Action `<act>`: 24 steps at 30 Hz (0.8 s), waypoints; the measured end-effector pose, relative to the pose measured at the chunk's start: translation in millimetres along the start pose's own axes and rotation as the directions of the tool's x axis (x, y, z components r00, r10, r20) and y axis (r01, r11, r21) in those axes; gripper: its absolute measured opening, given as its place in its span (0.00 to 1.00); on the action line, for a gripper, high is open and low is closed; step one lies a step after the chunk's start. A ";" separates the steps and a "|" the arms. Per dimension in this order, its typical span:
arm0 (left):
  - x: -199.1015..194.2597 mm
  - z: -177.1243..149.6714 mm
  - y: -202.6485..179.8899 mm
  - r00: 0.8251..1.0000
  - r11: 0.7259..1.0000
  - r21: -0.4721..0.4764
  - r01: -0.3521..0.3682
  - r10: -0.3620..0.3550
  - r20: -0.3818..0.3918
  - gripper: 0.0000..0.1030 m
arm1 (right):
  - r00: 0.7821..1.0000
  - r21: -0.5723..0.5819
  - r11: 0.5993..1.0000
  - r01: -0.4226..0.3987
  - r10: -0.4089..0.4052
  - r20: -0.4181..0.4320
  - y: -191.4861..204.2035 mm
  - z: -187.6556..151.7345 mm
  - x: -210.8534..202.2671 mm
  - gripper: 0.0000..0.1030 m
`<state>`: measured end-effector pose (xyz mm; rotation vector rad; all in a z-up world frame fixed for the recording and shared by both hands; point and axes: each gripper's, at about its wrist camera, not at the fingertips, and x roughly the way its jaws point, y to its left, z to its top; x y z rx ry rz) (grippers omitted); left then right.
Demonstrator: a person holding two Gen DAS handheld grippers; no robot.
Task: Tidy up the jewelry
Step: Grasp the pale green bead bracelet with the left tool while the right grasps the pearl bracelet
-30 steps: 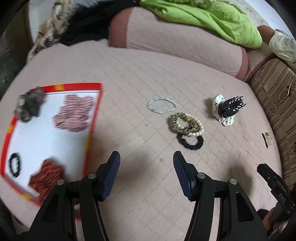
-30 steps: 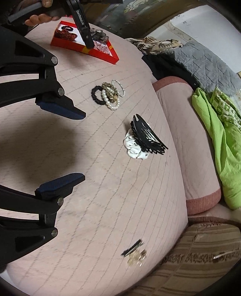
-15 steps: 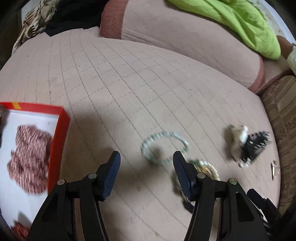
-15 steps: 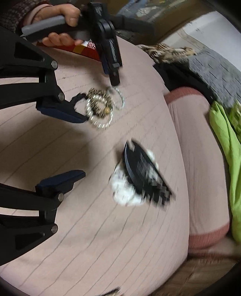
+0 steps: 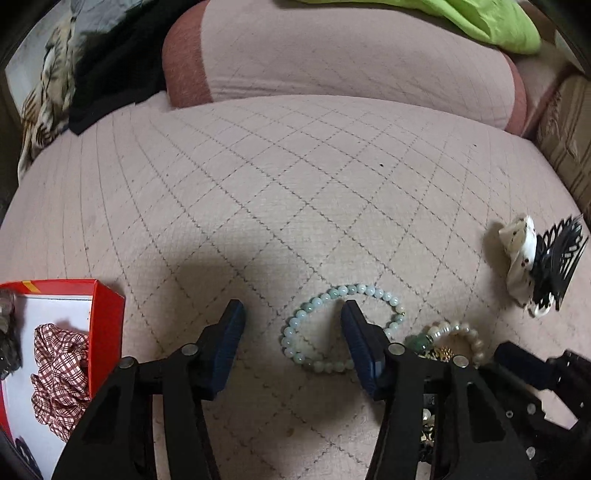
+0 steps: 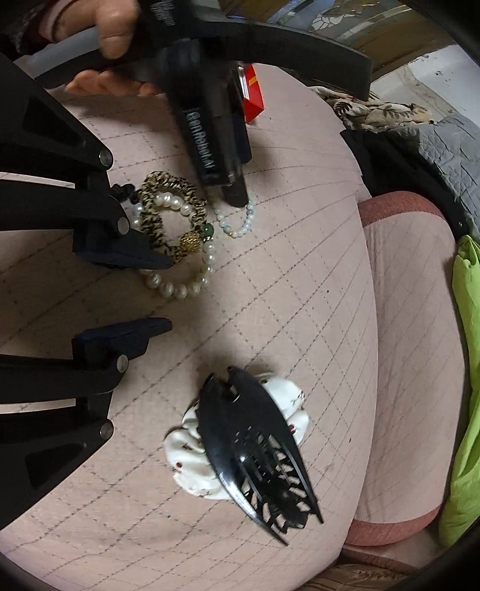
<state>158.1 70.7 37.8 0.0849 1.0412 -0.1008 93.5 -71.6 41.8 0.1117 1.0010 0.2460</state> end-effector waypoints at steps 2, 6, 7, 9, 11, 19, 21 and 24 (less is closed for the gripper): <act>-2.6 -3.1 -2.3 1.000 1.000 0.009 0.004 -0.004 0.008 0.41 | 1.000 0.002 1.000 -0.008 0.008 -0.014 3.5 2.6 5.4 0.29; -5.4 -5.2 -13.5 1.000 0.998 0.058 0.010 -0.010 0.005 0.07 | 0.999 -0.048 0.998 0.033 -0.034 -0.011 15.8 3.7 11.3 0.12; -6.1 -5.3 -15.8 1.000 0.998 0.066 0.010 -0.010 0.003 0.05 | 0.999 -0.057 0.997 0.044 -0.045 -0.009 17.4 4.6 12.6 0.11; -9.1 -6.6 -17.4 1.000 0.997 0.072 0.011 -0.011 0.000 0.05 | 0.999 -0.056 0.998 0.041 -0.041 -0.004 16.0 3.3 10.8 0.11; -9.0 -6.0 -13.5 1.000 0.998 0.056 0.030 -0.030 -0.008 0.05 | 1.000 -0.037 0.999 0.028 -0.028 -0.008 10.7 -1.0 5.3 0.10; -51.0 -27.9 1.6 0.994 0.994 -0.021 0.106 -0.106 0.002 0.05 | 1.000 0.040 0.999 -0.017 0.016 0.020 -10.1 -21.7 -33.8 0.10; -69.6 -33.6 5.2 0.991 0.990 -0.039 0.134 -0.133 0.019 0.05 | 0.998 0.072 0.997 -0.042 0.039 0.038 -15.4 -28.0 -48.2 0.10; -96.8 -41.4 5.6 0.984 0.984 -0.050 0.174 -0.171 0.048 0.05 | 0.996 0.102 0.992 -0.072 0.065 0.066 -19.2 -38.3 -71.8 0.10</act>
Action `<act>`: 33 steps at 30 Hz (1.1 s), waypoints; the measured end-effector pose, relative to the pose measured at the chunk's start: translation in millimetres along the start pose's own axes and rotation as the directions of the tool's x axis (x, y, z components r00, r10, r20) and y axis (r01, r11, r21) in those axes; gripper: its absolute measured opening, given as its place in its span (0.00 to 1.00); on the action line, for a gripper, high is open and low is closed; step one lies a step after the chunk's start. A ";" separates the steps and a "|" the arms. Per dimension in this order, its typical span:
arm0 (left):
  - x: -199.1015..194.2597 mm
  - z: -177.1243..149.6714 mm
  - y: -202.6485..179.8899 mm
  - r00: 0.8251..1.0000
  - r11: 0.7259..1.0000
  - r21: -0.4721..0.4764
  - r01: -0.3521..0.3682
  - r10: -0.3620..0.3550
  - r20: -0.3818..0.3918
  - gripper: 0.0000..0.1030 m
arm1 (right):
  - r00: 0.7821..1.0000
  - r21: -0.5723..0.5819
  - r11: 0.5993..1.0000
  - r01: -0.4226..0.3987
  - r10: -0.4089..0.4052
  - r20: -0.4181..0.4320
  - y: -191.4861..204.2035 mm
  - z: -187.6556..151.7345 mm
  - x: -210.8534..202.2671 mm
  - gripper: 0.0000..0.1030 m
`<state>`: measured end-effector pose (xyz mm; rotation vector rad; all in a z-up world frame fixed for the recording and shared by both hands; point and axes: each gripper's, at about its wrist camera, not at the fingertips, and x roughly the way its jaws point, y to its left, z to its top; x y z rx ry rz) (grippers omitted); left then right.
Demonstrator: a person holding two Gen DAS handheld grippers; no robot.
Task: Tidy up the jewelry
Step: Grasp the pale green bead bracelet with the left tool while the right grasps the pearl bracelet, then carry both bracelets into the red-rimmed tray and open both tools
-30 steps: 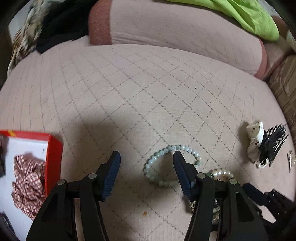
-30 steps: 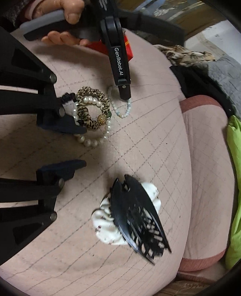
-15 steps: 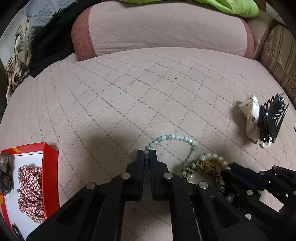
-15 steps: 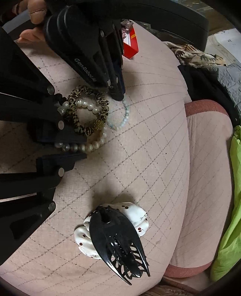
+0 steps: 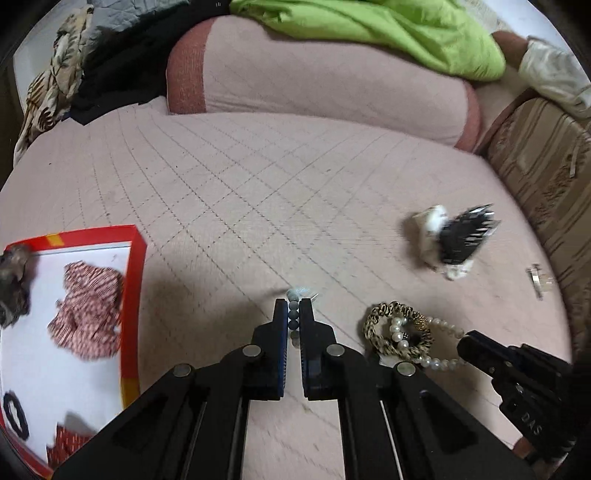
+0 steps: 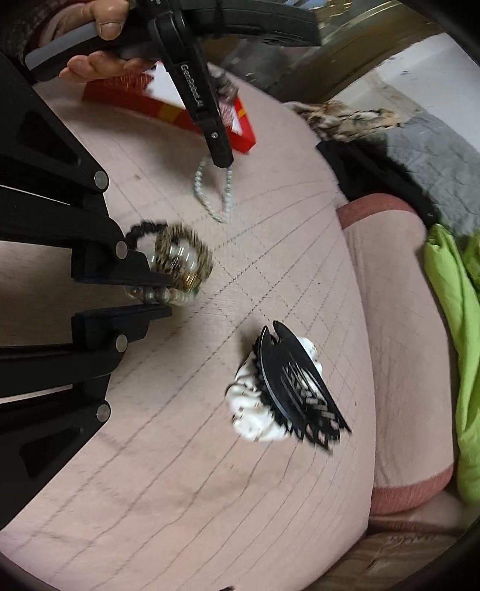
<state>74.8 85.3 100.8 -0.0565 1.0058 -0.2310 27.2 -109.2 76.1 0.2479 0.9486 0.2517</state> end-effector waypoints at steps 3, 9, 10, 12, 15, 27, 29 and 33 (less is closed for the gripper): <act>-25.7 -8.9 -6.0 0.999 0.999 -0.008 0.043 -0.043 0.025 0.05 | 1.000 0.017 1.000 -0.017 0.016 0.026 -2.4 -11.5 -27.3 0.10; -70.8 -36.4 -22.6 0.993 0.995 0.018 0.100 -0.100 0.060 0.05 | 0.998 0.074 0.997 0.039 -0.043 0.050 -19.9 -49.8 -78.1 0.10; -77.5 -42.0 -26.3 0.992 0.994 0.033 0.103 -0.105 0.071 0.05 | 0.997 0.086 0.995 0.051 -0.055 0.052 -22.0 -54.0 -85.1 0.10; -92.3 -56.2 -37.5 0.990 0.993 0.076 0.095 -0.102 0.097 0.05 | 0.995 0.116 0.990 0.076 -0.083 0.057 -30.2 -62.8 -103.9 0.10; -105.9 -67.9 -52.7 0.987 0.987 0.135 0.090 -0.107 0.122 0.05 | 0.988 0.141 0.982 0.124 -0.136 0.075 -41.6 -72.4 -129.6 0.10; -148.1 -83.1 -55.8 0.969 0.980 0.159 0.120 -0.150 0.196 0.05 | 0.970 0.066 0.980 0.187 -0.194 0.143 -4.1 -80.3 -178.5 0.10; -153.1 -84.9 -48.6 0.968 0.983 0.147 0.107 -0.137 0.210 0.05 | 0.973 0.041 0.983 0.180 -0.184 0.140 7.2 -81.2 -175.4 0.10; -162.1 -87.4 -30.7 0.966 0.990 0.120 0.071 -0.098 0.238 0.05 | 0.978 0.016 0.987 0.163 -0.163 0.132 19.9 -81.1 -169.3 0.10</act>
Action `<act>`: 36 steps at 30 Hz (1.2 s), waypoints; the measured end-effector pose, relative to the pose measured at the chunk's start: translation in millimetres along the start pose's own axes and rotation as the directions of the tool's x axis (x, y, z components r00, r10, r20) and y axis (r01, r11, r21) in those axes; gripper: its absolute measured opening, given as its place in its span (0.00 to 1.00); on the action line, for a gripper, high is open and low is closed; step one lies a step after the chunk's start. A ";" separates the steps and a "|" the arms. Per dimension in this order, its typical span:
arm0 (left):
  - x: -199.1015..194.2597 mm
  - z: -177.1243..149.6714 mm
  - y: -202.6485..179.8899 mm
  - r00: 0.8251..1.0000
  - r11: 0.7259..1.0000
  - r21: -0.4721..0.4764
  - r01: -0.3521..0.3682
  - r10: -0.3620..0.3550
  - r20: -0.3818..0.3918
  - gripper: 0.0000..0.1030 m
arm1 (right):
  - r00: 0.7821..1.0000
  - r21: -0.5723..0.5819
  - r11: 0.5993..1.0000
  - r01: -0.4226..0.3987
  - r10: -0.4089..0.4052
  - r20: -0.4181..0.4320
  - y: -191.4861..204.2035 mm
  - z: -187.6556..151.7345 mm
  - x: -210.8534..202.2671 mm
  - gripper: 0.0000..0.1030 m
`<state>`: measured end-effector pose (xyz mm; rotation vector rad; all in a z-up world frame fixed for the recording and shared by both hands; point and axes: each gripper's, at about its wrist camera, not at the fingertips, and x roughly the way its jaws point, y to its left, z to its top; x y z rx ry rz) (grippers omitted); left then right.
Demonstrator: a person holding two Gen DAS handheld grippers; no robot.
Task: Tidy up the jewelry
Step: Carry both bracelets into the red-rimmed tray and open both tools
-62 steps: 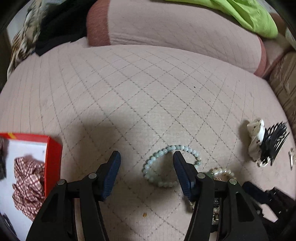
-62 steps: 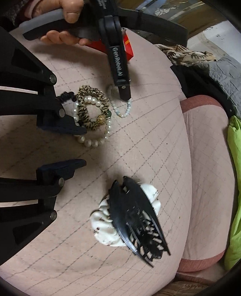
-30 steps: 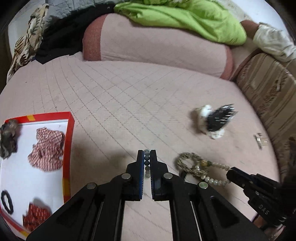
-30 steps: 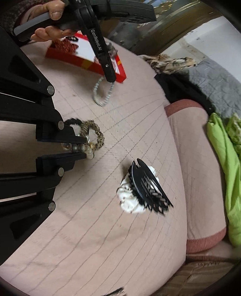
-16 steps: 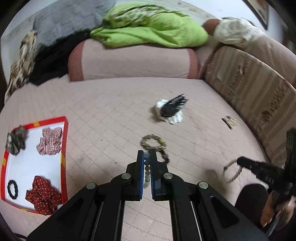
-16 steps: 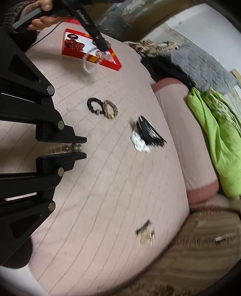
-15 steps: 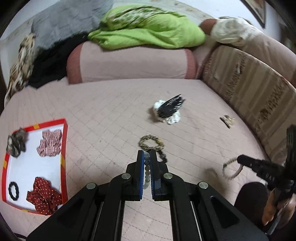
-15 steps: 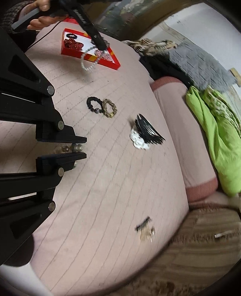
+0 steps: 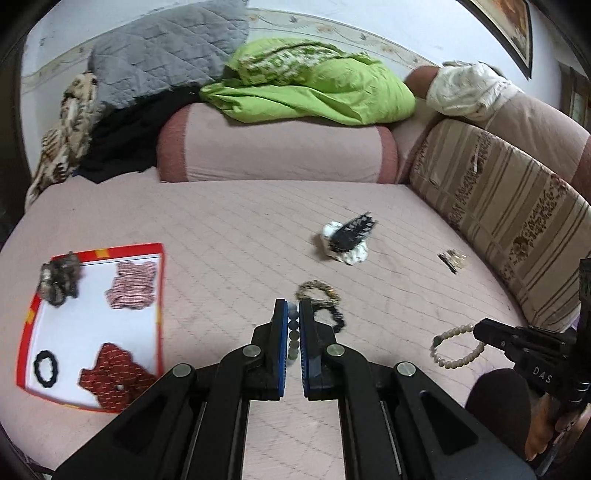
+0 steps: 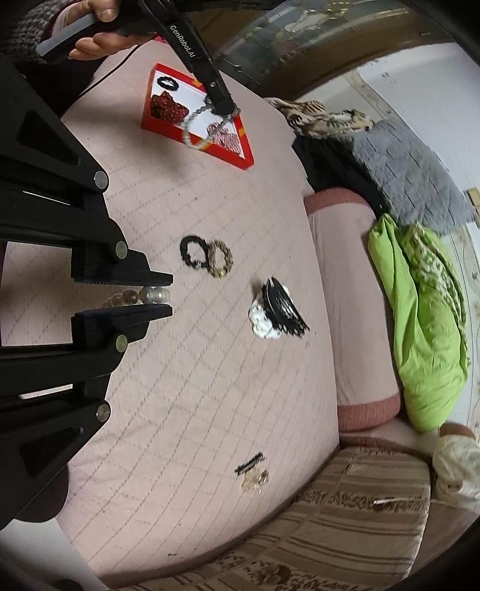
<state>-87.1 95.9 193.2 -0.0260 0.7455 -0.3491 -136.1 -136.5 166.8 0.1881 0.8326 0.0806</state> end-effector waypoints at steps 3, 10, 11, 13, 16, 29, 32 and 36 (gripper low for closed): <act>-5.5 -2.0 12.9 1.000 0.999 -0.018 -0.028 0.028 0.011 0.05 | 1.000 -0.004 1.000 -0.014 0.014 -0.007 5.3 -0.5 3.0 0.10; -12.5 -3.4 36.0 0.998 0.997 -0.057 -0.049 0.051 0.024 0.05 | 0.999 -0.002 0.999 -0.039 0.039 -0.030 12.0 -0.6 12.4 0.10; -13.1 -2.7 38.1 0.998 0.997 -0.061 -0.050 0.052 0.025 0.05 | 0.998 -0.006 0.999 -0.042 0.042 -0.035 14.7 0.5 14.4 0.10; -15.1 -1.5 45.0 0.998 0.996 -0.070 -0.051 0.053 0.027 0.05 | 0.998 -0.019 0.999 -0.047 0.046 -0.044 20.7 2.8 18.6 0.10; -16.5 1.3 58.1 0.998 0.996 -0.073 -0.057 0.059 0.027 0.05 | 0.997 -0.063 0.996 -0.064 0.060 -0.056 37.8 10.9 26.0 0.10; -14.7 24.0 177.1 0.981 0.963 -0.205 -0.177 0.189 0.038 0.05 | 0.963 -0.262 0.929 -0.262 0.236 -0.127 178.3 58.1 63.3 0.10; -8.2 20.8 204.7 0.978 0.950 -0.240 -0.199 0.207 0.011 0.05 | 0.947 -0.293 0.905 -0.309 0.266 -0.179 214.3 60.3 84.1 0.10; 3.0 10.3 246.0 0.984 0.931 -0.320 -0.176 0.177 -0.025 0.05 | 0.933 -0.323 0.882 -0.344 0.281 -0.225 253.4 60.0 113.2 0.10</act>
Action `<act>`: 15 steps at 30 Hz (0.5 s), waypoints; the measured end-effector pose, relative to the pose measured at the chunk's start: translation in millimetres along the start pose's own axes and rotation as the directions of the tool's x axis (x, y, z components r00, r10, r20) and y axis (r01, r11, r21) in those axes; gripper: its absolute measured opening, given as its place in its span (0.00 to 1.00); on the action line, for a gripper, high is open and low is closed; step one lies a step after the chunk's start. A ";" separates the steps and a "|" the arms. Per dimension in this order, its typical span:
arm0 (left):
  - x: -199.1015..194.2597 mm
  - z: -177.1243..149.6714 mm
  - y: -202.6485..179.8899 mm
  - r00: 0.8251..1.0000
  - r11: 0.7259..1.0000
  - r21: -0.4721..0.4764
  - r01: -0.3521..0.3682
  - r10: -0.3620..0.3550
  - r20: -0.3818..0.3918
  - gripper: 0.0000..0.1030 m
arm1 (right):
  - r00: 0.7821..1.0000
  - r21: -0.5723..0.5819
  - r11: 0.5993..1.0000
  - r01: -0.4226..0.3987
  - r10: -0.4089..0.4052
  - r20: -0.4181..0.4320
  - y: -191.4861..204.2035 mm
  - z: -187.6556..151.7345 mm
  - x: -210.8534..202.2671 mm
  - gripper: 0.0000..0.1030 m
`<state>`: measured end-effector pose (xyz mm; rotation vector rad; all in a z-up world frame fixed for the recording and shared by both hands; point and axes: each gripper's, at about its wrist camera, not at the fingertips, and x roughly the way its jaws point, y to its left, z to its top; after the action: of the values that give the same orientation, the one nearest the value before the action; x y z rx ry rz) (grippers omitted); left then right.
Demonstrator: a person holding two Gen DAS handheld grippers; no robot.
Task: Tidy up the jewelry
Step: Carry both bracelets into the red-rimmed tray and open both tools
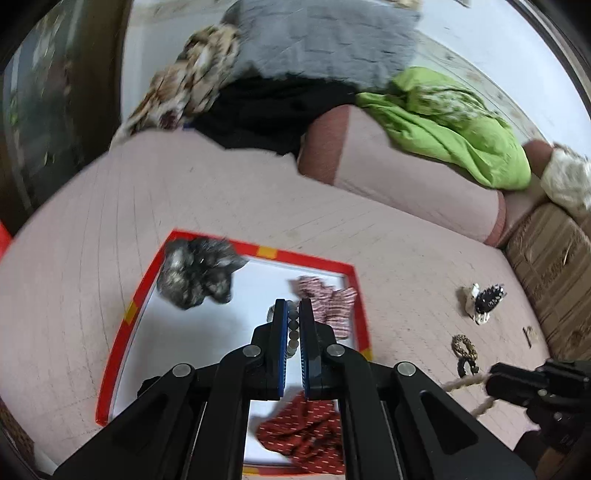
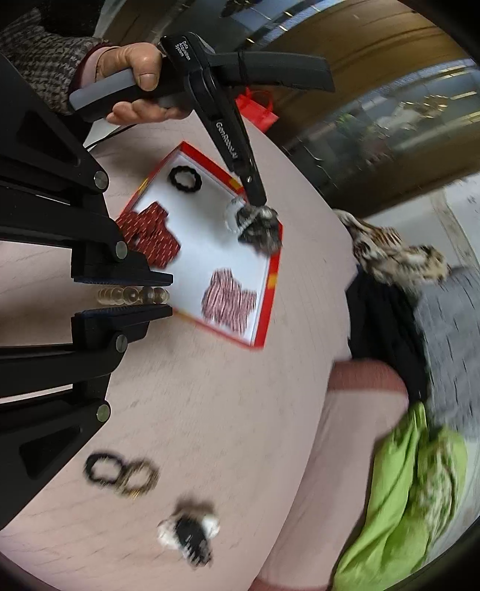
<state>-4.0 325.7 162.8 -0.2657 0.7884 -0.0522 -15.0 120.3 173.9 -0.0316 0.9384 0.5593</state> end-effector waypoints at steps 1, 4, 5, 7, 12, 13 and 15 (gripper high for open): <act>5.6 0.0 11.9 1.000 0.999 -0.030 0.016 -0.017 -0.016 0.05 | 1.000 -0.005 1.000 -0.008 0.008 -0.009 4.9 4.0 8.5 0.10; 20.5 -1.3 41.6 0.997 0.992 -0.114 0.058 -0.064 -0.052 0.05 | 0.999 -0.019 0.999 -0.034 0.033 -0.031 22.0 18.7 36.5 0.10; 24.7 -1.5 50.4 0.995 0.988 -0.142 0.067 -0.076 -0.059 0.05 | 0.999 -0.026 0.999 -0.043 0.042 -0.035 29.2 25.5 47.5 0.10; 34.0 -1.9 68.8 0.995 0.978 -0.199 0.057 -0.073 -0.072 0.05 | 0.997 -0.026 0.997 -0.067 0.066 -0.038 40.0 37.2 64.1 0.10; 53.1 -6.5 101.1 0.991 0.964 -0.251 -0.087 0.058 -0.119 0.05 | 0.990 0.008 0.991 -0.136 0.136 -0.048 57.1 56.4 105.7 0.10; 55.4 -8.1 104.8 0.987 0.962 -0.249 -0.116 0.085 -0.133 0.05 | 0.989 0.011 0.991 -0.135 0.135 -0.059 57.8 56.7 114.1 0.10; 58.6 -11.7 110.6 0.978 0.955 -0.240 -0.174 0.139 -0.158 0.05 | 0.988 0.018 0.993 -0.118 0.120 -0.098 57.5 50.8 134.8 0.10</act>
<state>23.3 421.4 86.1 -0.4442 0.9545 0.1832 58.5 242.4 112.8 0.0079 1.0448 0.6673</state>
